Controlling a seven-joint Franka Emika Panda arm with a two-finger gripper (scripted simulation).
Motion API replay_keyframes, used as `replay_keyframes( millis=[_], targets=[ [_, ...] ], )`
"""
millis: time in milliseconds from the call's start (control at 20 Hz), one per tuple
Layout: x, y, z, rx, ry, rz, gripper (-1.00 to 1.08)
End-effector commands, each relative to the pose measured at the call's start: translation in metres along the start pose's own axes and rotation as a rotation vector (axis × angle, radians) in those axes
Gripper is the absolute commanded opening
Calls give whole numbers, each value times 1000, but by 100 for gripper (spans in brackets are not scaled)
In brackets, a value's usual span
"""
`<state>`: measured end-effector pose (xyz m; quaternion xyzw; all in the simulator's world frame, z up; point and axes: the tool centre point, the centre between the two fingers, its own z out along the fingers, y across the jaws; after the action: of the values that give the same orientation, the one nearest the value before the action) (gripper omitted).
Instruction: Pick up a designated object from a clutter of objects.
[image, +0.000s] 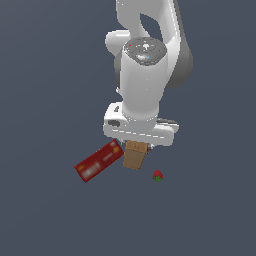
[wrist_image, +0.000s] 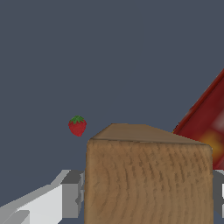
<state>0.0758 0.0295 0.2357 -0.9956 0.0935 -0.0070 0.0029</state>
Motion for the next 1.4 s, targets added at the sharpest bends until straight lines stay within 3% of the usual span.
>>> replay_keyframes(
  millis=[0,900,1350],
  targets=[
    [-12,10,-21,2,8,1,-100],
    [-116,85,-148,-2,-7,5,-100],
    [-150,112,-195,-5,-12,6,-100]
  ],
)
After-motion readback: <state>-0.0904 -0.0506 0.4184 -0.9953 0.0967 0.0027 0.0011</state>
